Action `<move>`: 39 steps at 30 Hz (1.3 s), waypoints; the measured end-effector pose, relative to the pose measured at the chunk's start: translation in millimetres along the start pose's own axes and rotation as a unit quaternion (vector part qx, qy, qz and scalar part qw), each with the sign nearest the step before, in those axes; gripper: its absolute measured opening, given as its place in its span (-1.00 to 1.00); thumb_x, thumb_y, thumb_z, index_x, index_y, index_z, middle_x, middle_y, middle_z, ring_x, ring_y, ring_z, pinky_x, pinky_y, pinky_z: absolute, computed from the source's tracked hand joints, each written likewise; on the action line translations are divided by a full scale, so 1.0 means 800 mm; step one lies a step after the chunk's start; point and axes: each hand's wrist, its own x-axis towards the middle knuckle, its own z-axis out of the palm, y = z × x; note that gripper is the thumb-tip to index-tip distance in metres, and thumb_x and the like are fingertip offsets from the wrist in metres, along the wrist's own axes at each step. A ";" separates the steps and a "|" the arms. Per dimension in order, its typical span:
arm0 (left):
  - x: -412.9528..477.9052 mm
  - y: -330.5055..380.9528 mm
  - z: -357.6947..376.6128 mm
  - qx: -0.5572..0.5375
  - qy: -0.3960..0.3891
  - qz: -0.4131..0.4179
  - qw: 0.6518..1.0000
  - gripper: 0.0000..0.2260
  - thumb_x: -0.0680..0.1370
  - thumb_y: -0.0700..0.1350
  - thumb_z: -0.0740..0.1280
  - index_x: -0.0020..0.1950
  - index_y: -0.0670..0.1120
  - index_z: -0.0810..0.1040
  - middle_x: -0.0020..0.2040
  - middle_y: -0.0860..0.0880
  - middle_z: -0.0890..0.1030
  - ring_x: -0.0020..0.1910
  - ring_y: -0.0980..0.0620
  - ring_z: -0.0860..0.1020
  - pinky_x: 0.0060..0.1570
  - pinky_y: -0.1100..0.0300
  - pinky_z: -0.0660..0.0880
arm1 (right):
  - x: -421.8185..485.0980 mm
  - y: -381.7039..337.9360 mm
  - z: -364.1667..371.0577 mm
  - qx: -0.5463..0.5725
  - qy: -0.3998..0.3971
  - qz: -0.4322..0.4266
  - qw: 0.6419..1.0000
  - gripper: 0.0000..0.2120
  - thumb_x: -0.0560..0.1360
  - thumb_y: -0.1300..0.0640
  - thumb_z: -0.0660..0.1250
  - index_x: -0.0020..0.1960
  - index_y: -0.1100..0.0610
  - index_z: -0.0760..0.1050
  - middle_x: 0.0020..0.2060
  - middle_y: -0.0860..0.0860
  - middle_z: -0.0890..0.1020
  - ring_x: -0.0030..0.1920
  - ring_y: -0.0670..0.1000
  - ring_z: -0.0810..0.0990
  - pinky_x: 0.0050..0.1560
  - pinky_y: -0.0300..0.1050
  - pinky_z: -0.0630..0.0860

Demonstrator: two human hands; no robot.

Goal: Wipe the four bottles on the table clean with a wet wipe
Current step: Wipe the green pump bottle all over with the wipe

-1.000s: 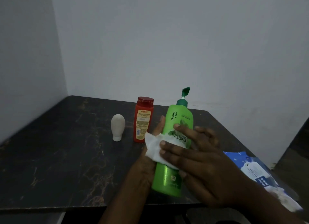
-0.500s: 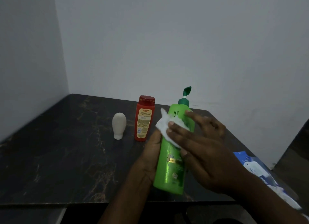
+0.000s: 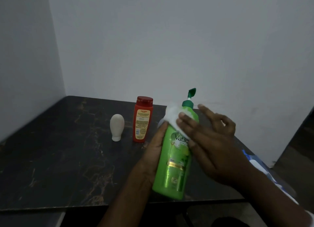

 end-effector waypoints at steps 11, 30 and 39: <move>-0.003 0.020 -0.001 0.031 -0.022 0.039 0.999 -0.40 0.55 0.36 0.11 0.22 -0.07 0.66 -0.04 -0.15 0.70 -0.22 -0.12 0.67 -0.24 0.00 0.62 | -0.029 -0.008 0.019 0.127 -0.003 0.068 0.990 -0.49 0.63 0.01 0.03 0.58 -0.04 0.22 0.56 -0.17 0.24 0.62 0.11 -0.06 0.46 0.42 0.07; 0.006 0.018 0.005 -0.025 0.049 0.135 0.989 -0.50 0.59 0.16 0.14 0.00 -0.16 0.74 -0.02 -0.15 0.72 -0.15 -0.08 0.71 -0.14 0.02 0.67 | -0.066 -0.045 0.028 0.149 0.003 0.019 0.989 -0.48 0.62 0.06 0.06 0.58 0.11 0.23 0.59 -0.06 0.19 0.61 0.24 -0.04 0.52 0.31 0.04; 0.011 0.018 -0.003 -0.008 0.070 0.159 0.985 -0.48 0.62 0.20 0.13 -0.05 -0.11 0.76 -0.09 -0.12 0.73 -0.18 -0.07 0.69 -0.09 0.04 0.63 | -0.069 -0.069 0.022 0.228 0.011 0.074 0.971 -0.51 0.66 0.01 0.03 0.57 0.06 0.26 0.59 -0.10 0.21 0.61 0.19 -0.01 0.39 0.47 0.22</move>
